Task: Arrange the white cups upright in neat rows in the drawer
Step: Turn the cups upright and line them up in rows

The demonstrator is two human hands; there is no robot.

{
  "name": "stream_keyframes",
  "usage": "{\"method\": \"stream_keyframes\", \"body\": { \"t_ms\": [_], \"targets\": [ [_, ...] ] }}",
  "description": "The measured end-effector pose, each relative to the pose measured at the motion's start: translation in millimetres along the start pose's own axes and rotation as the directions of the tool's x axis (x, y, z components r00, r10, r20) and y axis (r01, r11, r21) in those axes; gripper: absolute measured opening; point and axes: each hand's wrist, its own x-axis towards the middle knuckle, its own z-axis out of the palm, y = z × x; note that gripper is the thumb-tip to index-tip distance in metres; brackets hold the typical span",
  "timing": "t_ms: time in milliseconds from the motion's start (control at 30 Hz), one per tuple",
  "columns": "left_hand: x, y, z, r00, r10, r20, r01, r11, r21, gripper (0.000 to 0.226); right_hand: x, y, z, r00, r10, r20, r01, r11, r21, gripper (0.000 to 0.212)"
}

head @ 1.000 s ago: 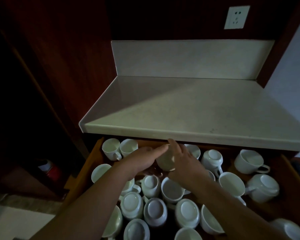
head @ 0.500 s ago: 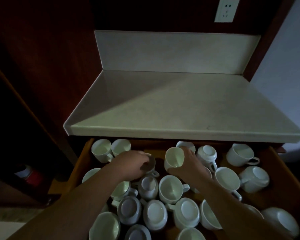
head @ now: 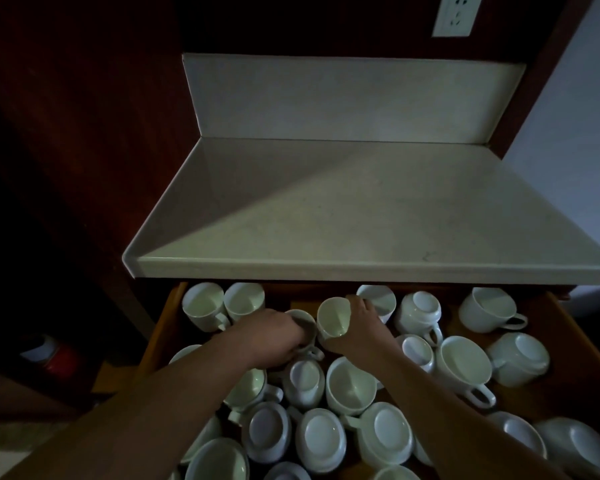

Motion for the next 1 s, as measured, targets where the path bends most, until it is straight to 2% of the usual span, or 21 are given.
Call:
{"method": "stream_keyframes", "body": {
  "t_ms": [100,300,533,700,800,867,1000],
  "targets": [
    [6,-5,3,1.0,-0.008,-0.027,0.008,1.0,0.027,0.004,2,0,2,1.0,0.007,-0.003,-0.007,1.0,-0.012,0.107],
    [21,-21,7,0.995,-0.098,-0.023,0.097,0.995,-0.036,0.014,6,-6,9,0.999,0.043,-0.033,-0.045,0.996,-0.073,0.108],
    [29,-32,13,0.989,-0.14,-0.051,0.143,0.986,0.081,0.028,15,-14,22,0.997,0.062,-0.05,-0.065,0.996,-0.053,0.105],
    [29,-37,15,0.975,-0.207,-0.076,0.214,0.972,0.093,0.026,28,-26,20,0.998,0.058,-0.002,-0.058,0.998,-0.008,0.109],
    [29,-39,18,0.969,-0.225,-0.103,0.234,0.969,0.076,0.024,33,-31,15,0.999,0.032,0.035,-0.03,0.998,-0.052,0.111],
    [29,-39,20,0.967,-0.229,-0.114,0.238,0.968,0.078,0.024,32,-29,12,0.998,0.045,0.04,-0.042,0.997,-0.057,0.107],
    [32,-39,24,0.961,-0.25,-0.115,0.257,0.966,0.043,0.027,28,-21,10,0.997,0.076,-0.007,-0.077,0.995,-0.071,0.084]
  ]
}}
